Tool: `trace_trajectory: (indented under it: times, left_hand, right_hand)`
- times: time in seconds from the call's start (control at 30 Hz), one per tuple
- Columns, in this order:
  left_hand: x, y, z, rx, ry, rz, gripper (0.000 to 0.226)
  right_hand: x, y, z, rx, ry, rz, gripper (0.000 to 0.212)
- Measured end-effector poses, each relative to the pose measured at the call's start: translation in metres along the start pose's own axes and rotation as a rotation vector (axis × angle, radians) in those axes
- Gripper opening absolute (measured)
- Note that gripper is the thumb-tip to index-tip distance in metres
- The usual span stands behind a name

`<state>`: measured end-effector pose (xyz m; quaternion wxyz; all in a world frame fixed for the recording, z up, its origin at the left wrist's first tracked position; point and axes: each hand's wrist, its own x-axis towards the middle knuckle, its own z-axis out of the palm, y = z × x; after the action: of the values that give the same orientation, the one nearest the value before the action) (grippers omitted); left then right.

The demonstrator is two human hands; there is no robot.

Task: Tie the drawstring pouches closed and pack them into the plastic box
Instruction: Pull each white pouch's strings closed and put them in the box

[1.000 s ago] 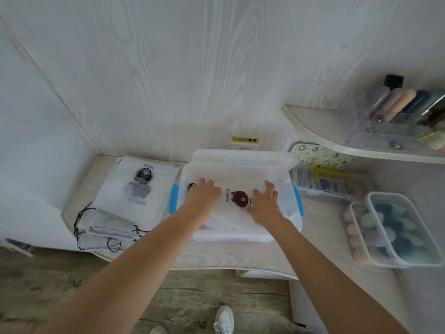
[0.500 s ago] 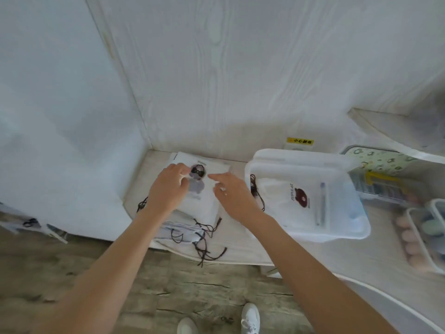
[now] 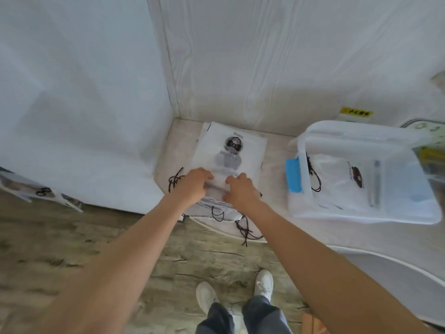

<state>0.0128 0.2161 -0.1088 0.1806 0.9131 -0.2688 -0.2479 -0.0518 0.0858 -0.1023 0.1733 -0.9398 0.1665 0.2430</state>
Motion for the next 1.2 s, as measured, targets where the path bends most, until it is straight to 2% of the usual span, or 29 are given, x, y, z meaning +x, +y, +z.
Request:
trace_trajectory:
  times: [0.1,0.2,0.33,0.5,0.63,0.73,0.93,1.1,1.2]
  left_hand:
    - [0.003,-0.005,0.003,0.012,0.071,0.010,0.037]
    - [0.005,-0.011,0.001,0.003,0.150,0.021,0.040]
    - [0.005,-0.015,-0.010,-0.056,0.303,0.055,0.039]
    - [0.002,-0.002,-0.027,-0.100,0.526,0.055,0.020]
    - [-0.003,0.022,-0.042,-0.282,0.681,0.005,0.015]
    - [-0.004,0.038,-0.054,-0.366,0.773,-0.025,0.013]
    - [-0.008,0.062,-0.063,-0.603,0.831,-0.096,0.013]
    - [-0.010,0.072,-0.056,-0.820,0.815,-0.166,0.006]
    - [-0.009,0.073,-0.055,-0.907,0.767,-0.194,0.013]
  right_hand:
    - [0.003,-0.005,0.002,-0.105,0.074,0.019,0.046]
    - [0.005,-0.005,0.002,-0.067,0.140,0.025,0.039]
    - [0.006,0.003,-0.013,0.181,0.291,0.003,0.026]
    - [-0.010,0.011,-0.041,0.552,0.428,-0.073,0.018]
    - [-0.024,0.021,-0.058,0.767,0.482,-0.092,0.008]
    - [-0.030,0.030,-0.071,0.883,0.514,-0.071,0.013]
    - [-0.035,0.046,-0.086,1.084,0.621,0.060,0.004]
    - [-0.033,0.050,-0.088,1.266,0.560,0.086,0.011]
    - [-0.032,0.048,-0.089,1.416,0.504,0.066,0.011]
